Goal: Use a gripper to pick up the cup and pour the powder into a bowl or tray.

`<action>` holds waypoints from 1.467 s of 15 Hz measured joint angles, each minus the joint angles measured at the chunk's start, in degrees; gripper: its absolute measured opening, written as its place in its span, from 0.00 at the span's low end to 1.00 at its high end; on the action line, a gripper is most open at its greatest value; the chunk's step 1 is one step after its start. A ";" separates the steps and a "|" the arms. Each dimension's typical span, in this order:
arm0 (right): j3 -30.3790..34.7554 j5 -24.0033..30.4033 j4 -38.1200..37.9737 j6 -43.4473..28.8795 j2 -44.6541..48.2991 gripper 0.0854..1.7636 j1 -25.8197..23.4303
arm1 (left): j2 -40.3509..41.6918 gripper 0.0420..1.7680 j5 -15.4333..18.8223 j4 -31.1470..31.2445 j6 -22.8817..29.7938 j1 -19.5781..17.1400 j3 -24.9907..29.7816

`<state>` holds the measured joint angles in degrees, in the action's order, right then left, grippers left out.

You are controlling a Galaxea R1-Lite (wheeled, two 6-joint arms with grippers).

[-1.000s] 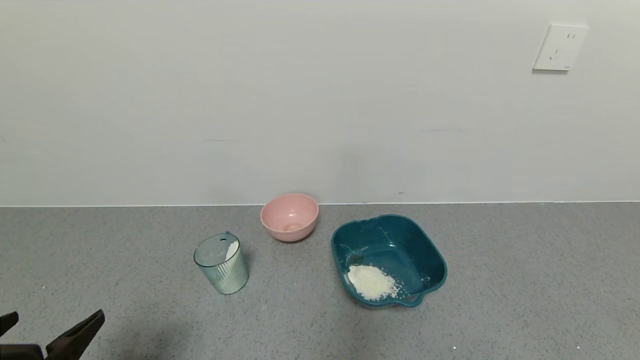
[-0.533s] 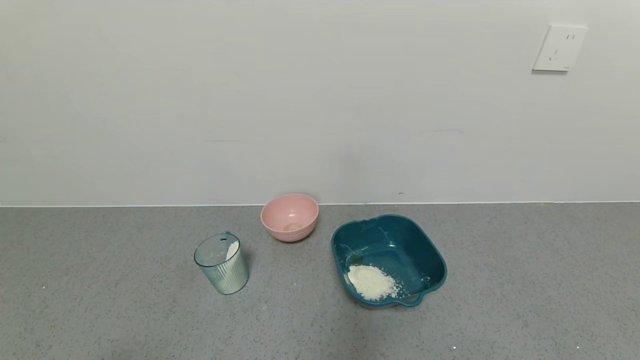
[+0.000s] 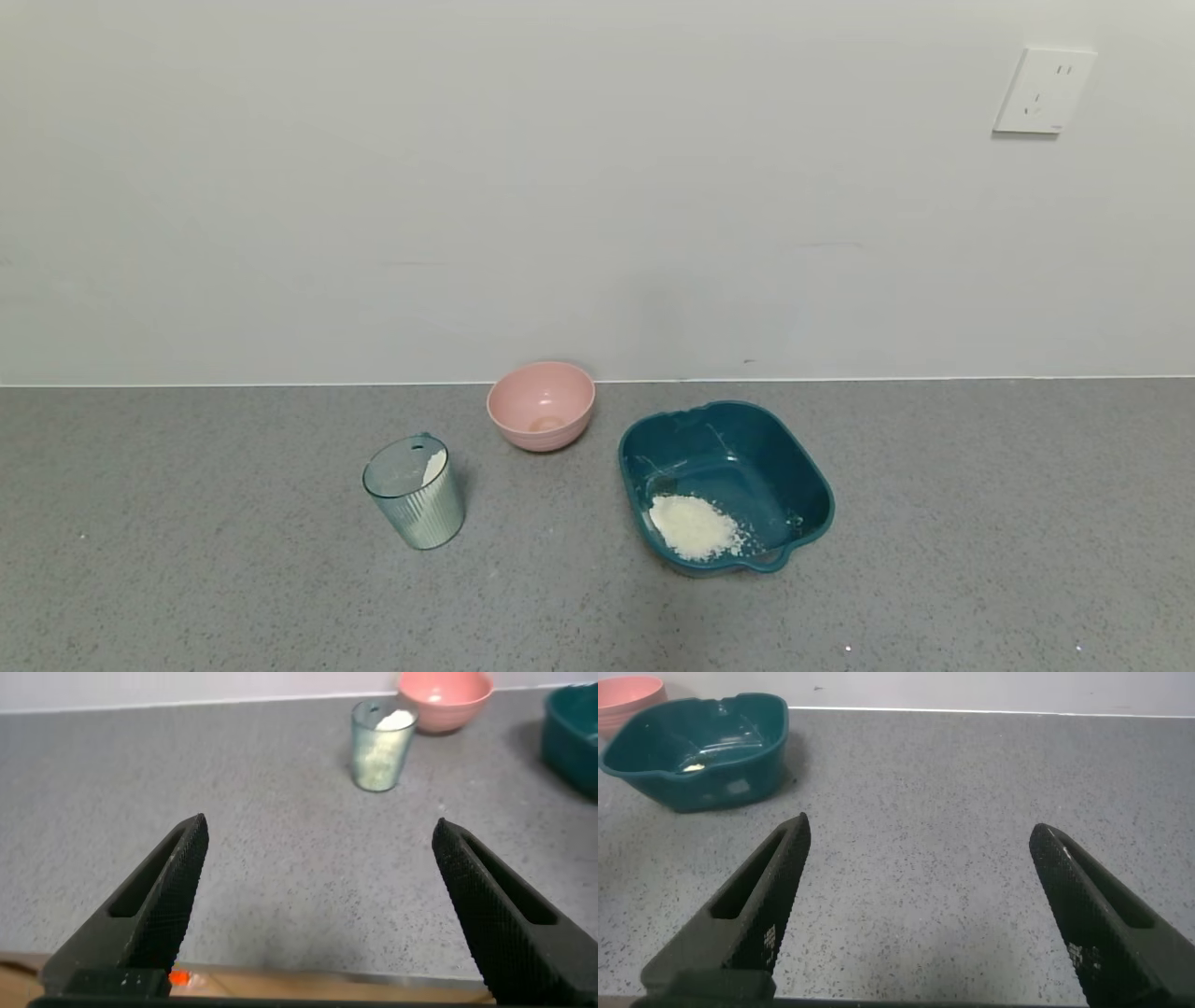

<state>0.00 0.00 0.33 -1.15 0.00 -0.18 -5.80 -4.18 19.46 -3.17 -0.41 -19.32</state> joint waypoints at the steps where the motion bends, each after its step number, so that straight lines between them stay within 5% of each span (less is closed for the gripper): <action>1: 0.00 0.00 0.00 0.00 0.00 0.97 0.00 | 1.93 0.97 1.24 -0.41 -0.30 0.09 0.76; 5: 0.00 0.00 0.00 0.00 0.00 0.97 0.00 | 5.28 0.97 3.25 -7.85 -0.99 0.21 3.39; 12: 0.00 0.00 -0.02 0.00 0.00 0.97 0.00 | 5.85 0.97 5.19 -24.71 -3.05 0.26 17.07; 22: 0.00 0.00 -0.02 0.00 0.00 0.97 0.00 | 5.85 0.97 5.61 -19.16 1.66 0.26 19.21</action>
<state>0.00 0.00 0.30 -1.15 0.00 -0.18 0.05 1.43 0.29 -1.51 -0.16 -0.11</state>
